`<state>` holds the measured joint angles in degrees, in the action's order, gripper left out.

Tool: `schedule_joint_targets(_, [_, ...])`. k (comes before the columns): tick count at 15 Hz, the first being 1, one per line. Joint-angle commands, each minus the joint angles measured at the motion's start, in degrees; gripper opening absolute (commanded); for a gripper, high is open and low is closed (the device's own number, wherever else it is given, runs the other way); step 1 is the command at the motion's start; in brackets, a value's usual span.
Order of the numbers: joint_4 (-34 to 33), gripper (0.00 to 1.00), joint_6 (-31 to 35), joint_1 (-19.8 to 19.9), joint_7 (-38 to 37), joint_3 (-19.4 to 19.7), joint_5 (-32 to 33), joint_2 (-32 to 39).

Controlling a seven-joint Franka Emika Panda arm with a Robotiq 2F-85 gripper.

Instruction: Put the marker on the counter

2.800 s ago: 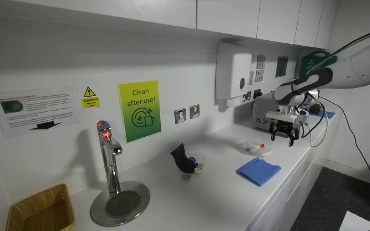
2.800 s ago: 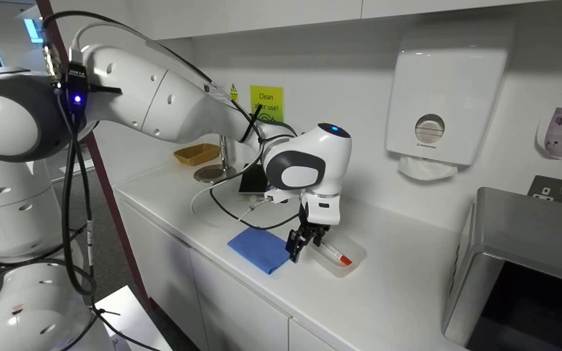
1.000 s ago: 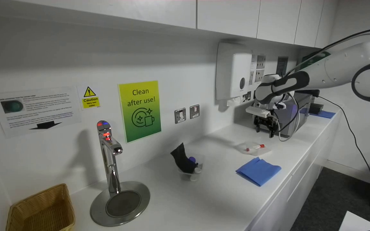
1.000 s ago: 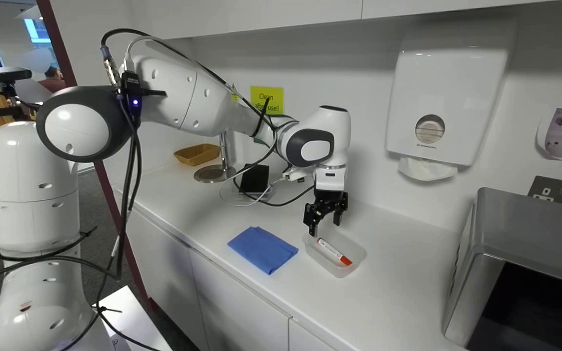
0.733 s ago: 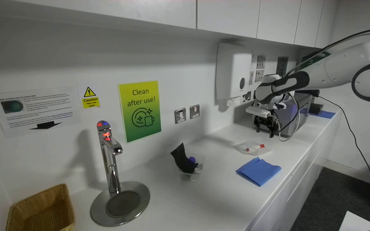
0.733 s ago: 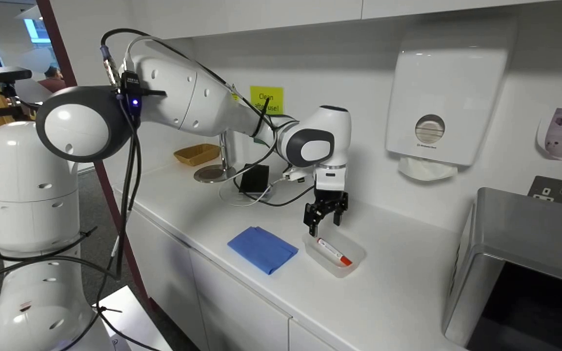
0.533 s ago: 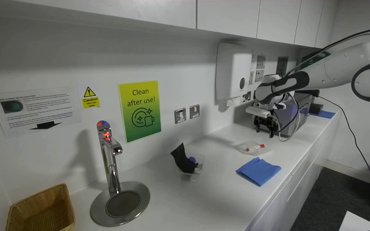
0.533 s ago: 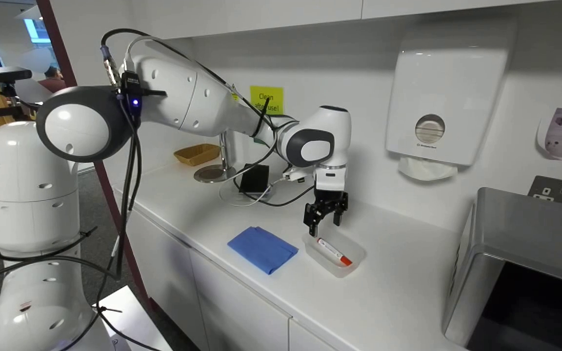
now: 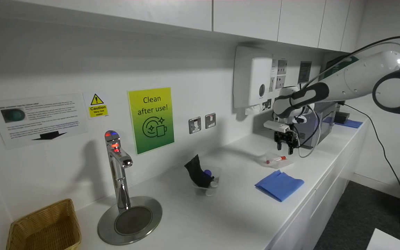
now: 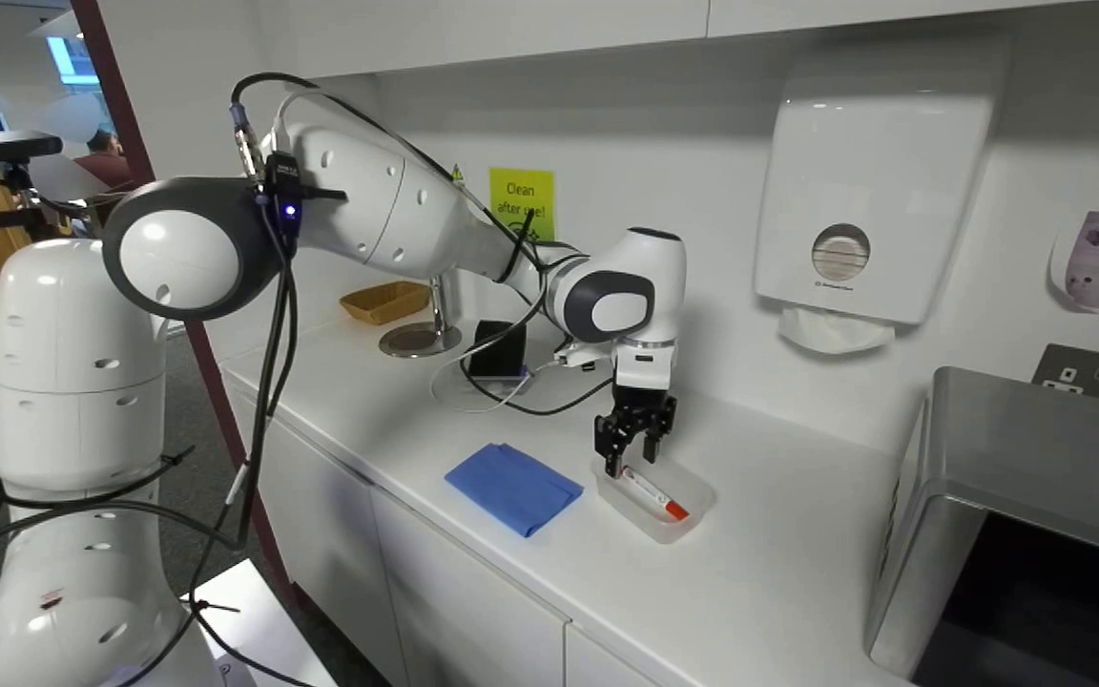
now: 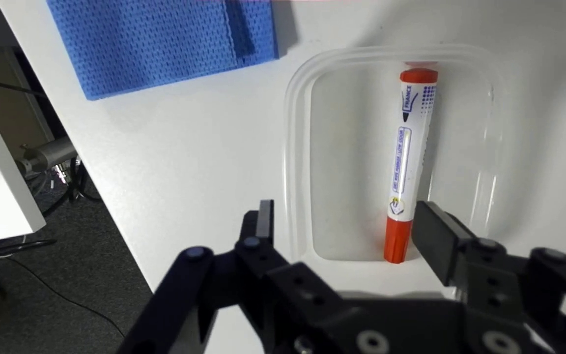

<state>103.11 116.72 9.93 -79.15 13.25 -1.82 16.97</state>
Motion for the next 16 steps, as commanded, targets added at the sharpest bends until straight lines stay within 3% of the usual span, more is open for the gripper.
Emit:
schedule_joint_targets(1, [-1.63, 0.62, -0.2, -0.55, -1.74, 0.35, 0.46, 0.92])
schedule_joint_targets(5, [-3.68, 0.74, -0.64, -0.37, -3.67, 0.8, 0.92, 3.57])
schedule_joint_targets(9, [-6.83, 0.72, -1.3, -0.01, -5.12, 1.48, 0.88, 7.44])
schedule_joint_targets(12, [-8.84, 0.59, -1.64, -0.08, -5.37, 1.96, 1.0, 9.73])
schedule_joint_targets(16, [-11.02, 0.6, -1.98, -0.38, -5.61, 2.31, 1.45, 11.36])
